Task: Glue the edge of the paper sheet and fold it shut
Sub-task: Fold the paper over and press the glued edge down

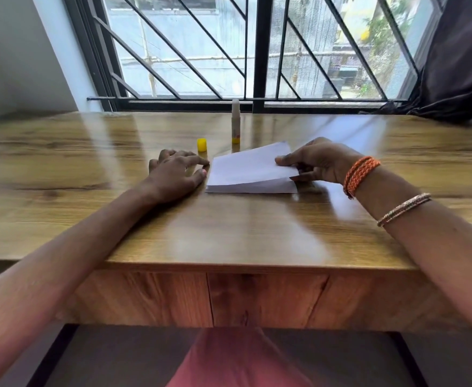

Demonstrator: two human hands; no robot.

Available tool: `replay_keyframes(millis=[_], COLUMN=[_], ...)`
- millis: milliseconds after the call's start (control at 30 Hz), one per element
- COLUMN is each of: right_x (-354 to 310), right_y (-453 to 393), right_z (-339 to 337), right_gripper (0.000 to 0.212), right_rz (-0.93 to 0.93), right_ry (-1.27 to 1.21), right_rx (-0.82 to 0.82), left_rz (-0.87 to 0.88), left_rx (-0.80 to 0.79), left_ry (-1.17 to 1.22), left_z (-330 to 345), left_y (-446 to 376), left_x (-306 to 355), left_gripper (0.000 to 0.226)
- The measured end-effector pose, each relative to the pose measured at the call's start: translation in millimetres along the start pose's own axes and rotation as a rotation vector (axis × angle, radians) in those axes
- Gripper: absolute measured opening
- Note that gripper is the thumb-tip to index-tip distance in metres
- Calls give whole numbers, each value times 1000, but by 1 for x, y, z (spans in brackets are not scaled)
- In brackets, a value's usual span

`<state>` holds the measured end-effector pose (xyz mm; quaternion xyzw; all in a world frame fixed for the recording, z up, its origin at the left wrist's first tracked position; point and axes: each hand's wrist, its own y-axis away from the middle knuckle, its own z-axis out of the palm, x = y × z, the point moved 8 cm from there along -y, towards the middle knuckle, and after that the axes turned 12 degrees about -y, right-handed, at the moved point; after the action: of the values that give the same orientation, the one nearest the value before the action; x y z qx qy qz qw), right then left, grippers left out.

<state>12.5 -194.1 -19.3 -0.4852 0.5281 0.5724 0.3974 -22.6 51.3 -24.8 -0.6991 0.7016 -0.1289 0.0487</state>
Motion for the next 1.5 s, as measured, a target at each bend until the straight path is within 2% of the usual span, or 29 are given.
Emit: replay_keyframes(millis=[200, 400, 667, 1000, 1200, 1333, 1500], right_x=[0, 0, 1, 2, 1, 2, 1], right_y=[-1, -1, -2, -8, -5, -4, -5], right_z=[2, 2, 1, -2, -1, -2, -2], right_gripper=[19, 34, 24, 45, 35, 18, 18], right_rz=[-10, -24, -33, -57, -51, -34, -47], right_ry=[36, 34, 77, 99, 85, -32, -60], right_rx=[-7, 4, 9, 39, 33, 20, 26], left_rz=[-2, -11, 3, 9, 12, 2, -10], left_rx=[-11, 3, -10, -14, -38, -30, -20], left_ry=[-9, -17, -23, -34, -53, -79, -79], left_z=[1, 2, 3, 0, 2, 3, 3], left_y=[0, -1, 0, 2, 4, 3, 4], left_x=[0, -3, 0, 4, 5, 3, 3], left_gripper=[36, 35, 35, 36, 39, 39, 40])
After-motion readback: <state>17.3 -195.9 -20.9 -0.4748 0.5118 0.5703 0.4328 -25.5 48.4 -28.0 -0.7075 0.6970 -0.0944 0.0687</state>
